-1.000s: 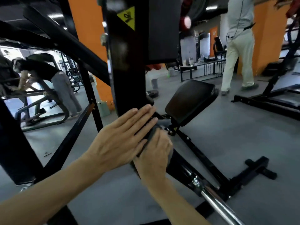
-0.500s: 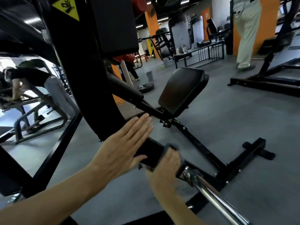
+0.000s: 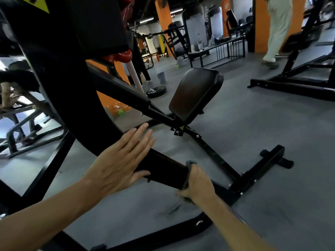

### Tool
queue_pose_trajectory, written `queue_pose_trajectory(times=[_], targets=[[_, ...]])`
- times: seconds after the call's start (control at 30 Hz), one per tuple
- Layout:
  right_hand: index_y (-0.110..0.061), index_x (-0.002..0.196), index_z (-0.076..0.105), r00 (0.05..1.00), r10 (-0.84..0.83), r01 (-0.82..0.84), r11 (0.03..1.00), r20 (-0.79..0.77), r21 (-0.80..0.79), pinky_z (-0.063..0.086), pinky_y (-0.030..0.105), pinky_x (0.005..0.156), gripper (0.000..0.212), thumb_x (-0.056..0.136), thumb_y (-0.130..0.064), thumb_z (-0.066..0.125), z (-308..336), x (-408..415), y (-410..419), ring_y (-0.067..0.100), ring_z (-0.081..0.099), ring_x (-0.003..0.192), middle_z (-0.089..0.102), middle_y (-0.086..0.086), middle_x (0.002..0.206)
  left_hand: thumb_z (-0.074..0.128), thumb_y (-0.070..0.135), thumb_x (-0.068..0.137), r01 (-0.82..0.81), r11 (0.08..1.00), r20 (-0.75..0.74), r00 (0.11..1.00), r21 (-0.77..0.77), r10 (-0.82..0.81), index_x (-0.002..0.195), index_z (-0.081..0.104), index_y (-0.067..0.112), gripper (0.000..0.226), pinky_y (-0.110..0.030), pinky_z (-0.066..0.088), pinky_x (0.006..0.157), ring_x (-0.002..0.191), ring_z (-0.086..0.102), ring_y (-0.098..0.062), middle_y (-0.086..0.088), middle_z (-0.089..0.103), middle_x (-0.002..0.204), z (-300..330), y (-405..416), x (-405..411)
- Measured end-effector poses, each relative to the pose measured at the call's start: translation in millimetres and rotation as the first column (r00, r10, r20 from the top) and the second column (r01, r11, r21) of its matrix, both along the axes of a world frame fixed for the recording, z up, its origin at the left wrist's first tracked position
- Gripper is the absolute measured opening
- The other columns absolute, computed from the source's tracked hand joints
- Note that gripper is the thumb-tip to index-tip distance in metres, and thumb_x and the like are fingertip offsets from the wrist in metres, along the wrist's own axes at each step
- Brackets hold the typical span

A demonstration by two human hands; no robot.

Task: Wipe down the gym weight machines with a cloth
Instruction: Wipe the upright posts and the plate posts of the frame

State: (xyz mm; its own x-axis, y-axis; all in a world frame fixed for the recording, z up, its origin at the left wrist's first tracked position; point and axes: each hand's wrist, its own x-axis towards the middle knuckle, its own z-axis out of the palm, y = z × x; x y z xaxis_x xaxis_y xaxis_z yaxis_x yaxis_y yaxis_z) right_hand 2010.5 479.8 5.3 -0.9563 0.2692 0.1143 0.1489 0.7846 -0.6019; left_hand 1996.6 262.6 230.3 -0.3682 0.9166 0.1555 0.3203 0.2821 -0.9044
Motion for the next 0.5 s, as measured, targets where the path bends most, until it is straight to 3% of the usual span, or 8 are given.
queue_pose_trajectory(times=[0.07, 0.2, 0.27, 0.33, 0.4, 0.5], targets=[[-0.014, 0.137, 0.037, 0.996, -0.082, 0.08, 0.996, -0.03, -0.046, 0.04, 0.033, 0.109, 0.106, 0.058, -0.067, 0.085, 5.4, 2.5, -11.5, 0.021, 0.05, 0.125, 0.049, 0.001, 0.129, 0.002, 0.065, 0.1, -0.005, 1.0, 0.025, 1.0, 0.016, 0.005, 0.156, -0.012, -0.007, 0.093, -0.054, -0.006, 0.125, 0.151, -0.02, -0.046, -0.032, -0.014, 0.163, -1.5, 0.3, 1.6], [-0.009, 0.145, 0.035, 0.956, -0.204, 0.202, 0.979, -0.209, -0.033, 0.038, 0.041, 0.114, 0.12, 0.054, -0.065, 0.089, 19.6, 8.9, -53.5, 0.026, 0.049, 0.13, 0.05, 0.007, 0.136, 0.002, 0.061, 0.102, -0.006, 0.998, 0.024, 1.0, 0.06, 0.004, 0.156, -0.012, -0.007, 0.088, -0.052, -0.006, 0.126, 0.153, -0.015, -0.044, -0.032, -0.013, 0.163, -9.6, -2.2, 1.0], [-0.004, 0.141, 0.038, 0.914, -0.198, 0.204, 0.979, -0.355, -0.02, 0.044, 0.046, 0.109, 0.116, 0.052, -0.052, 0.095, 33.2, 7.3, -72.1, 0.03, 0.054, 0.125, 0.055, 0.012, 0.133, 0.002, 0.057, 0.103, 0.007, 0.995, 0.043, 0.999, 0.103, -0.012, 0.156, -0.01, -0.007, 0.084, -0.05, -0.005, 0.127, 0.154, -0.01, -0.043, -0.031, -0.009, 0.164, -12.5, -1.6, 0.6], [-0.005, 0.143, 0.038, 0.871, -0.158, 0.149, 0.987, -0.465, -0.055, 0.045, 0.045, 0.108, 0.102, 0.063, -0.036, 0.093, 47.0, 7.3, -83.5, 0.028, 0.053, 0.126, 0.054, 0.012, 0.134, 0.001, 0.054, 0.104, 0.025, 0.991, 0.034, 0.999, 0.128, -0.029, 0.156, -0.009, -0.007, 0.081, -0.049, -0.003, 0.127, 0.154, -0.009, -0.041, -0.03, -0.009, 0.165, -16.7, -1.9, 1.6], [-0.015, 0.149, 0.035, 0.863, -0.104, 0.023, 0.985, -0.494, -0.169, 0.042, 0.036, 0.11, 0.088, 0.076, -0.023, 0.084, 61.1, 16.0, -82.9, 0.016, 0.048, 0.129, 0.05, 0.001, 0.138, 0.001, 0.051, 0.106, 0.037, 0.99, 0.035, 0.999, 0.136, -0.042, 0.157, -0.01, -0.006, 0.078, -0.047, -0.004, 0.127, 0.154, -0.012, -0.039, -0.028, -0.01, 0.165, -19.0, 0.2, 0.3], [-0.052, 0.139, 0.033, 0.903, 0.035, -0.201, 0.915, -0.428, -0.349, 0.041, 0.013, 0.102, 0.083, 0.087, 0.003, 0.067, 92.7, 46.9, -69.2, -0.015, 0.044, 0.122, 0.045, -0.031, 0.127, 0.011, 0.044, 0.11, 0.112, 0.976, 0.17, 0.975, 0.187, -0.144, 0.16, -0.002, 0.001, 0.068, -0.045, -0.006, 0.126, 0.155, -0.014, -0.033, -0.02, -0.007, 0.167, -17.9, -1.9, 1.3]])
